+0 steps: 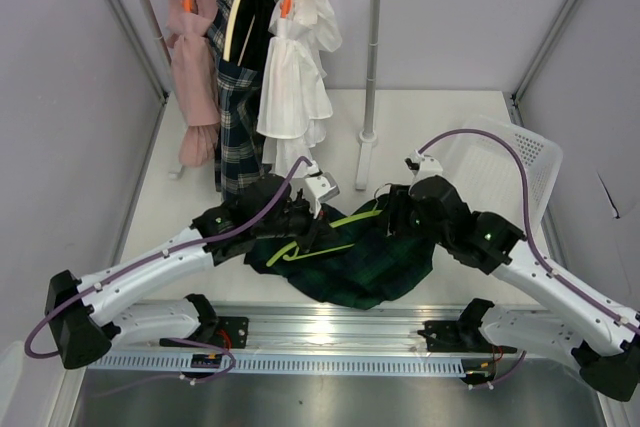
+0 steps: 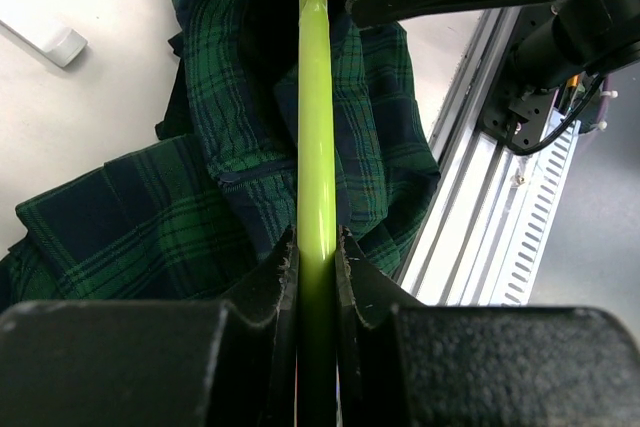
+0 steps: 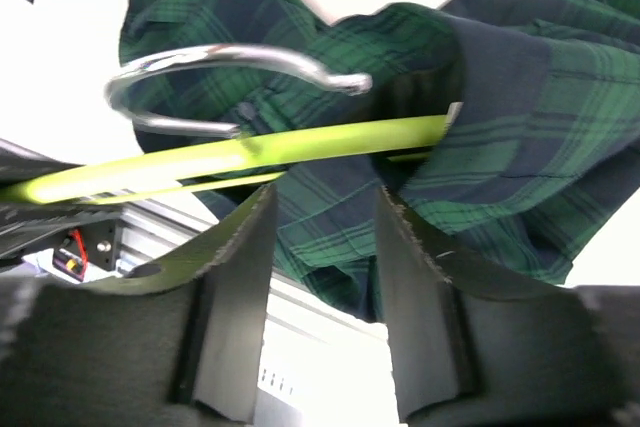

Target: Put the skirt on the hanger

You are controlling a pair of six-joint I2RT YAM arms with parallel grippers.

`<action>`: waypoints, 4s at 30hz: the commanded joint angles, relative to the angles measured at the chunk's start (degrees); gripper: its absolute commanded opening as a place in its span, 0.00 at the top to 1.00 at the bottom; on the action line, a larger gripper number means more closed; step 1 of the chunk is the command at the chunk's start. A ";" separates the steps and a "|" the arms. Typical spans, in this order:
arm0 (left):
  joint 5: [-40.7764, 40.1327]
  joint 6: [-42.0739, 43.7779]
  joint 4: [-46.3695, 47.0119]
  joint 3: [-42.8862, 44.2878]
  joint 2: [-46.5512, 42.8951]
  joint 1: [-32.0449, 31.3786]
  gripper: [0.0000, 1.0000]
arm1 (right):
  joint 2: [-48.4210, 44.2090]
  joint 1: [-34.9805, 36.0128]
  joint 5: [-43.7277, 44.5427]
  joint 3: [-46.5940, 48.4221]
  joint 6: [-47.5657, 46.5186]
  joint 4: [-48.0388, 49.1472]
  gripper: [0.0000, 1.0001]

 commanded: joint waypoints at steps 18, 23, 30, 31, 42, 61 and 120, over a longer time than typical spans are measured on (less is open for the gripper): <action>0.14 -0.48 3.89 2.30 2.40 -1.76 1.00 | 0.03 4.99 10.47 -1.27 -2.23 12.06 0.48; -0.30 -0.48 3.63 2.65 2.49 -1.85 1.00 | 0.38 5.17 11.35 -3.91 -1.26 14.43 0.54; -0.03 -0.40 3.63 2.92 3.10 -2.29 1.00 | -0.40 6.93 15.04 -6.89 -0.64 16.63 0.58; 0.05 -0.48 3.63 3.01 3.28 -2.46 1.00 | -0.41 7.02 15.30 -7.16 -0.56 16.89 0.59; -0.56 -0.31 2.49 3.62 3.46 -2.73 1.00 | -0.49 8.07 19.52 -9.01 -0.73 18.65 1.00; -21.11 -9.16 -5.51 7.31 -4.89 0.86 0.30 | -3.04 8.07 19.88 -9.97 -0.38 18.04 1.00; -13.30 -29.57 27.62 -35.93 -8.58 12.04 0.76 | -11.92 1.22 11.88 -11.64 0.06 16.72 1.00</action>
